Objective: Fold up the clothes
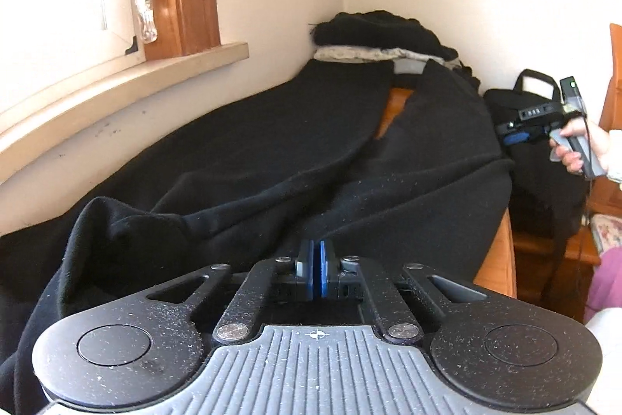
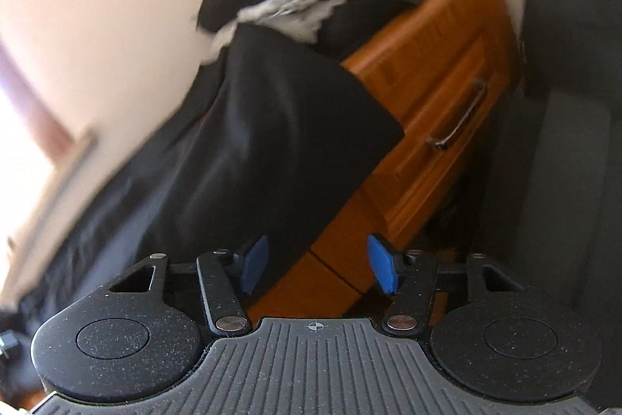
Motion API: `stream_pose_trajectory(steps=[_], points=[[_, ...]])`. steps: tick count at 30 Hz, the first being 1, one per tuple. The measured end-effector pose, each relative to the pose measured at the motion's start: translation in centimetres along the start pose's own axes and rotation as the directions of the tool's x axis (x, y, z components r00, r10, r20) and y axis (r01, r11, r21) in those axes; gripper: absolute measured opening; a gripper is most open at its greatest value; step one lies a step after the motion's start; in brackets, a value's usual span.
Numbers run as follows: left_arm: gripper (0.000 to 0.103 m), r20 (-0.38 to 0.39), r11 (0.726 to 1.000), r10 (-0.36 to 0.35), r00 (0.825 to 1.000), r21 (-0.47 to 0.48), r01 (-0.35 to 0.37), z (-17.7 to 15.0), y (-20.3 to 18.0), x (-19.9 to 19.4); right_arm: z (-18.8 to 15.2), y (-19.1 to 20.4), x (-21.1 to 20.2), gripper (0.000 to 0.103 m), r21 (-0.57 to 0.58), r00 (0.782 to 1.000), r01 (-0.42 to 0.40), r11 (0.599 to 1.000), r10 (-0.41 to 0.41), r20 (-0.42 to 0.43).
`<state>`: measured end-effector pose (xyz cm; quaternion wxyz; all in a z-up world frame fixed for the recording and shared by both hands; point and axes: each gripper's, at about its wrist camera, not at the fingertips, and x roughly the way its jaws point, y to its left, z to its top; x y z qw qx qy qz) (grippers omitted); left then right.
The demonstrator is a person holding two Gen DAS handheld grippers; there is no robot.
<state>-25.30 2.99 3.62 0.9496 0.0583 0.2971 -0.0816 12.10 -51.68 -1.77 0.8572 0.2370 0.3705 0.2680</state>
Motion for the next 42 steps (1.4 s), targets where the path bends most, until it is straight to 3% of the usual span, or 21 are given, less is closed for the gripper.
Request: stream_pose_trajectory(steps=[3, 9, 11, 14, 20, 23, 27, 28, 30, 33, 39, 42], points=[[0.006, -0.022, 1.0, 0.003, 1.0, 0.013, -0.002, 0.0, -0.3, 0.2, -0.2, -1.3, 1.0, 0.058, 0.086, 0.997, -0.065, 0.994, 0.062, 0.04], [0.025, -0.053, 0.999, 0.027, 0.998, 0.045, -0.025, 0.2, -0.9, 1.0, -1.4, -4.6, 1.9, 0.061, 0.264, 0.976, -0.19, 0.946, 0.153, 0.154], [0.032, -0.056, 0.997, 0.044, 0.997, 0.06, -0.041, 0.1, -1.1, 1.2, -1.4, -4.6, 2.0, 0.061, 0.271, 0.965, -0.243, 0.932, 0.203, 0.167], [0.034, -0.059, 0.998, 0.046, 0.997, 0.051, -0.043, 0.0, -1.0, 1.4, -1.3, -4.4, 2.1, 0.061, 0.271, 0.942, -0.323, 0.907, 0.282, 0.182], [0.034, -0.063, 0.997, 0.056, 0.996, 0.056, -0.052, 0.0, -1.0, 1.3, -2.1, -5.1, 3.0, 0.06, 0.334, 0.914, -0.394, 0.857, 0.328, 0.237], [0.039, -0.07, 0.995, 0.065, 0.995, 0.073, -0.06, -0.1, -1.1, 1.0, -2.4, -5.8, 3.1, 0.047, 0.38, 0.895, -0.436, 0.816, 0.35, 0.276], [0.044, -0.078, 0.996, 0.058, 0.995, 0.07, -0.052, -0.3, -0.4, 0.5, -1.8, -5.0, 2.5, 0.013, 0.341, 0.878, -0.463, 0.818, 0.372, 0.3], [0.044, -0.079, 0.996, 0.054, 0.995, 0.069, -0.048, -0.3, -0.3, 0.3, -1.5, -4.7, 2.1, 0.007, 0.332, 0.882, -0.453, 0.827, 0.36, 0.304], [0.04, -0.076, 0.997, 0.042, 0.996, 0.065, -0.037, -0.5, -0.1, 0.2, -0.9, -4.2, 1.4, 0.006, 0.32, 0.888, -0.433, 0.843, 0.338, 0.311], [0.003, -0.06, 0.998, 0.023, 0.998, 0.057, -0.02, -0.6, -0.3, -0.1, 0.0, -3.6, 0.1, 0.005, 0.295, 0.886, -0.425, 0.856, 0.326, 0.331], [0.002, 0.032, 0.998, 0.038, 0.999, 0.053, -0.04, 0.1, -1.0, -2.2, 2.4, -0.7, -3.3, 0.004, 0.218, 0.866, -0.426, 0.878, 0.326, 0.379], [0.002, 0.074, 0.999, 0.029, 0.997, 0.038, -0.032, 1.2, -0.9, -3.5, 4.1, 1.2, -5.8, 0.004, 0.172, 0.842, -0.445, 0.879, 0.345, 0.415]])
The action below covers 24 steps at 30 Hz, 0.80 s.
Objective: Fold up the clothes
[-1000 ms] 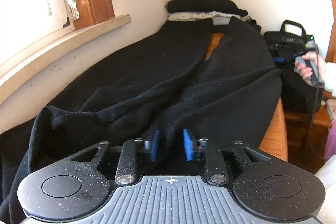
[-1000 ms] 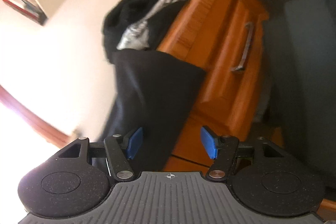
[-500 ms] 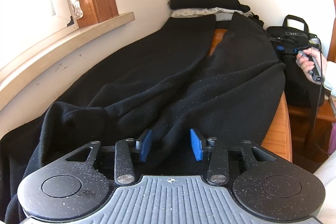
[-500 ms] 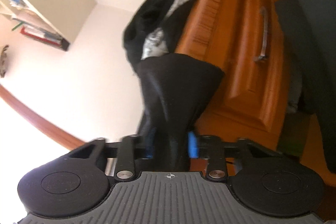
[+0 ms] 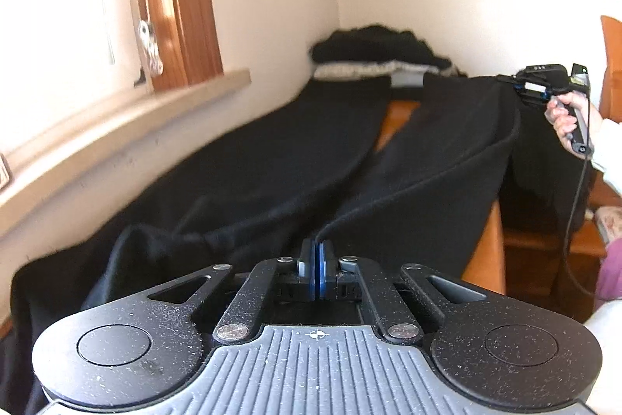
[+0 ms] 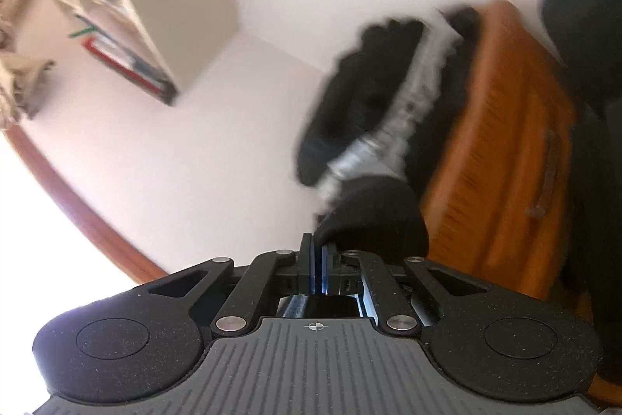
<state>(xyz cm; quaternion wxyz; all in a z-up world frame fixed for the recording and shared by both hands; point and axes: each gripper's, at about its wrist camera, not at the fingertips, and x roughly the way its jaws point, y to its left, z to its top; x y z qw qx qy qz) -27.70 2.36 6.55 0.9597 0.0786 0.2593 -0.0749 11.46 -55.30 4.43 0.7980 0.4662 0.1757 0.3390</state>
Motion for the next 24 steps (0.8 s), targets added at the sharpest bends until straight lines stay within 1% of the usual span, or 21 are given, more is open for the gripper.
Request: stream_pose_trajectory(steps=[4, 8, 10, 12, 14, 16, 17, 18, 19, 20, 21, 23, 24], points=[[0.002, 0.064, 1.0, 0.009, 0.998, -0.011, -0.008, 1.8, 0.5, -1.2, 3.0, 4.9, -1.3, 0.004, -0.057, 0.998, -0.038, 0.998, 0.04, 0.039], [0.002, 0.172, 0.997, 0.018, 0.985, -0.076, -0.005, 3.8, 2.0, -3.3, 5.5, 8.6, -1.9, 0.004, -0.102, 0.997, -0.043, 0.994, 0.049, 0.055], [0.002, 0.203, 0.993, 0.035, 0.979, -0.118, -0.011, 4.4, 3.3, -3.7, 6.6, 10.5, -0.7, 0.004, -0.143, 0.999, -0.021, 0.989, 0.027, 0.042], [0.002, 0.206, 0.986, 0.054, 0.977, -0.164, -0.02, 4.9, 4.8, -3.2, 7.3, 12.2, 1.4, 0.004, -0.186, 1.0, 0.011, 0.982, -0.007, 0.023], [0.002, 0.175, 0.979, 0.083, 0.981, -0.196, -0.048, 4.9, 6.3, -1.7, 7.2, 13.3, 4.8, 0.004, -0.227, 0.998, 0.056, 0.972, -0.059, -0.005], [0.002, 0.103, 0.971, 0.111, 0.989, -0.223, -0.086, 4.4, 7.8, 0.6, 6.9, 13.7, 9.6, 0.006, -0.256, 0.988, 0.133, 0.957, -0.149, -0.045], [0.002, 0.062, 0.966, 0.123, 0.99, -0.234, -0.105, 4.1, 8.5, 1.8, 6.5, 13.5, 12.2, 0.011, -0.278, 0.977, 0.178, 0.944, -0.203, -0.066], [0.002, 0.014, 0.962, 0.128, 0.992, -0.246, -0.121, 3.7, 9.1, 3.1, 5.8, 12.9, 13.9, 0.021, -0.291, 0.966, 0.216, 0.932, -0.248, -0.078], [0.002, -0.03, 0.958, 0.129, 0.991, -0.255, -0.132, 3.3, 9.6, 4.4, 5.0, 12.3, 15.4, 0.033, -0.301, 0.953, 0.252, 0.92, -0.29, -0.087], [0.003, -0.053, 0.956, 0.127, 0.991, -0.26, -0.136, 2.8, 9.9, 5.1, 4.3, 11.6, 16.9, 0.035, -0.311, 0.939, 0.287, 0.906, -0.331, -0.096], [0.003, -0.066, 0.955, 0.122, 0.99, -0.263, -0.135, 2.4, 10.0, 5.6, 3.8, 11.2, 17.2, 0.036, -0.317, 0.935, 0.293, 0.902, -0.339, -0.1], [0.003, -0.078, 0.954, 0.116, 0.99, -0.269, -0.133, 1.7, 10.1, 6.2, 3.1, 10.4, 17.2, 0.039, -0.327, 0.936, 0.286, 0.901, -0.335, -0.105], [0.003, -0.083, 0.954, 0.114, 0.99, -0.269, -0.132, 1.5, 10.1, 6.4, 2.7, 10.0, 16.6, 0.041, -0.35, 0.932, 0.298, 0.888, -0.35, -0.096]])
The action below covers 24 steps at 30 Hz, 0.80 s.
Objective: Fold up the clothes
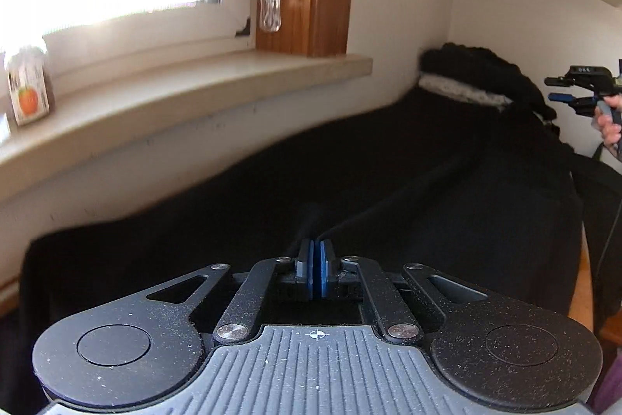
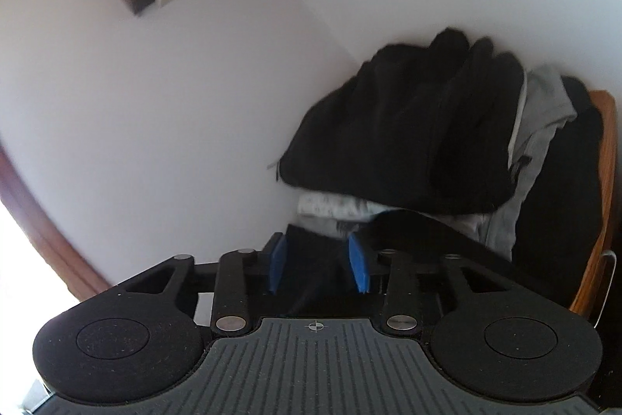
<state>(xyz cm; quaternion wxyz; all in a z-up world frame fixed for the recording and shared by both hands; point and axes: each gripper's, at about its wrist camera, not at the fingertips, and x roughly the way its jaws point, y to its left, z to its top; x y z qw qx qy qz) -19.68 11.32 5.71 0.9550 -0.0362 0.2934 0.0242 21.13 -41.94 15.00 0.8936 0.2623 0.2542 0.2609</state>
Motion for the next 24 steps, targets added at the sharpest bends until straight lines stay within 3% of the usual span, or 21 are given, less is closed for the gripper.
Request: stream_pose_trajectory(steps=[1, 6, 14, 17, 21, 24], points=[[0.003, -0.006, 1.0, -0.001, 1.0, 0.001, 0.001, -0.2, 0.1, 0.2, -0.6, -0.5, -0.5, 0.045, -0.028, 1.0, 0.023, 0.999, -0.023, 0.004], [0.006, -0.036, 1.0, 0.007, 0.999, 0.017, -0.006, -0.9, 0.2, 1.1, -3.5, -4.8, -2.7, 0.046, -0.124, 0.993, 0.12, 0.985, -0.12, 0.004], [0.014, -0.04, 1.0, 0.021, 0.999, 0.024, -0.02, -1.2, 0.3, 1.4, -7.2, -4.0, -1.9, 0.046, -0.249, 0.988, 0.125, 0.96, -0.144, -0.06], [0.014, -0.041, 0.999, 0.022, 0.999, 0.026, -0.021, -1.6, 0.4, 1.7, -7.4, -3.3, -3.0, 0.046, -0.266, 0.972, 0.235, 0.935, -0.226, 0.064], [0.014, -0.039, 1.0, 0.006, 0.999, 0.007, -0.005, -2.2, 0.8, 1.8, -6.8, -6.4, -4.3, 0.046, -0.164, 0.942, 0.333, 0.929, -0.322, 0.091], [0.014, -0.043, 1.0, -0.004, 0.999, 0.0, 0.004, -2.3, 1.0, 1.8, -6.7, -9.2, -4.7, 0.046, -0.033, 0.954, 0.297, 0.954, -0.296, 0.044]])
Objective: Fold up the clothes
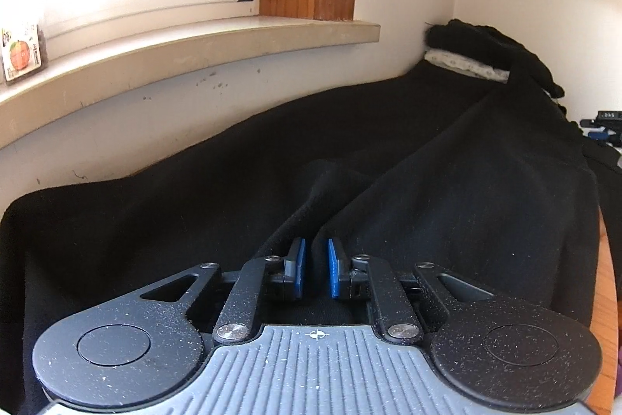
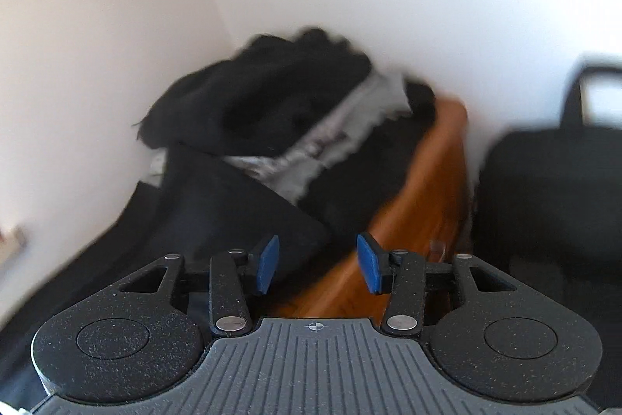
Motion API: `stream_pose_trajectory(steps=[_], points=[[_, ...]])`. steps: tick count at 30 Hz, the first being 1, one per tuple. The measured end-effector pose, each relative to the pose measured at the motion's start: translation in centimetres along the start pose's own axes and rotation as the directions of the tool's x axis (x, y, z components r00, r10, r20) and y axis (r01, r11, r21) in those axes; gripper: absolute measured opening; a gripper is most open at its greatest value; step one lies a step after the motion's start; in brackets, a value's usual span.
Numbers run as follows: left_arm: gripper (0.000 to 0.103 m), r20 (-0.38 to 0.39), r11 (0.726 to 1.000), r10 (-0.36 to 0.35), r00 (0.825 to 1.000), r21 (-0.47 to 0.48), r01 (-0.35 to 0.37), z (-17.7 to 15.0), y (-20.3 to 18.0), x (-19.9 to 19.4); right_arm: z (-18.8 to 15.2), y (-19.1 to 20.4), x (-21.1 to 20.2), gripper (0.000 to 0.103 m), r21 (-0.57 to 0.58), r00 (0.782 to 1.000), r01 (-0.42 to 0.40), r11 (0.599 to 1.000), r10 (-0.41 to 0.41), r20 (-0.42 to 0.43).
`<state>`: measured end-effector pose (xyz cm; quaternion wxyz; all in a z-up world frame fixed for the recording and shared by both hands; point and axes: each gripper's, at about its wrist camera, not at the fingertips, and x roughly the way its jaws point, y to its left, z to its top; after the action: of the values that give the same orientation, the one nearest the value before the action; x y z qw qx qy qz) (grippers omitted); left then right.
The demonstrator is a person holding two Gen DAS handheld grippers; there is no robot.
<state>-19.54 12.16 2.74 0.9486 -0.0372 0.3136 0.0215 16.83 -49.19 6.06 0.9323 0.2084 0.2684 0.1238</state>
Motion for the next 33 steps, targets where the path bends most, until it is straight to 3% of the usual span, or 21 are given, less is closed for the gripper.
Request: stream_pose_trajectory(steps=[2, 9, 12, 15, 17, 18, 20, 22, 23, 25, 26, 29, 31, 33], points=[[0.014, -0.001, 1.0, -0.002, 1.0, -0.001, 0.002, 0.0, 0.1, 0.1, -0.2, -0.7, 0.4, 0.046, 0.057, 0.999, -0.044, 0.997, 0.046, -0.024], [0.014, -0.002, 1.0, -0.008, 1.0, -0.004, 0.008, 0.1, 0.2, 0.3, 0.0, 0.3, 2.3, 0.042, 0.068, 0.992, -0.101, 0.993, 0.106, -0.074], [0.014, -0.003, 1.0, -0.012, 1.0, -0.005, 0.012, 0.1, 0.3, 0.3, 0.8, 0.7, 2.2, 0.004, 0.058, 0.986, -0.154, 0.986, 0.157, -0.063], [0.014, -0.002, 1.0, -0.016, 1.0, 0.002, 0.016, 0.0, 0.3, 0.3, 3.1, 1.2, -2.2, 0.003, -0.014, 0.963, -0.234, 0.972, 0.233, 0.138], [0.014, -0.003, 1.0, -0.017, 1.0, 0.003, 0.017, 0.1, 0.4, 0.2, 4.4, 1.2, -4.5, 0.001, -0.027, 0.955, -0.226, 0.974, 0.227, 0.193], [0.014, -0.004, 1.0, -0.018, 1.0, 0.004, 0.018, 0.1, 0.4, 0.2, 4.8, 1.3, -5.2, 0.002, -0.06, 0.965, -0.166, 0.984, 0.174, 0.195], [0.016, -0.004, 1.0, -0.019, 1.0, -0.001, 0.019, 0.1, 0.4, 0.2, 4.7, 1.1, -5.0, 0.005, -0.109, 0.986, -0.049, 0.993, 0.066, 0.153], [0.021, -0.004, 1.0, -0.017, 1.0, -0.005, 0.017, 0.2, 0.4, 0.0, 4.1, 0.4, -4.2, 0.009, -0.094, 0.994, 0.009, 0.996, 0.001, 0.108], [0.023, -0.003, 1.0, -0.015, 1.0, -0.005, 0.014, 0.3, 0.4, -0.1, 3.7, 0.3, -3.9, 0.01, -0.084, 0.995, -0.005, 0.996, 0.013, 0.097], [0.035, 0.002, 1.0, -0.003, 1.0, 0.005, 0.003, 0.6, 0.2, -0.6, 2.8, 0.4, -3.6, 0.033, -0.064, 0.995, -0.058, 0.996, 0.063, 0.083], [0.038, 0.007, 1.0, 0.002, 1.0, 0.012, -0.003, 0.7, 0.1, -1.0, 2.3, 1.1, -3.2, 0.038, -0.069, 0.993, -0.086, 0.994, 0.091, 0.069], [0.052, 0.029, 1.0, 0.016, 0.999, 0.023, -0.016, 1.0, 0.0, -2.7, 0.6, 4.5, -2.2, 0.042, -0.126, 0.984, -0.176, 0.976, 0.178, 0.011], [0.067, 0.048, 0.999, 0.026, 0.999, 0.025, -0.027, 0.9, 0.2, -4.0, -0.9, 7.8, -1.6, 0.052, -0.174, 0.964, -0.267, 0.948, 0.261, -0.058], [0.068, 0.059, 0.999, 0.041, 0.997, 0.025, -0.043, 0.7, 0.8, -5.3, -2.9, 11.3, -1.2, 0.055, -0.228, 0.934, -0.356, 0.906, 0.335, -0.127]])
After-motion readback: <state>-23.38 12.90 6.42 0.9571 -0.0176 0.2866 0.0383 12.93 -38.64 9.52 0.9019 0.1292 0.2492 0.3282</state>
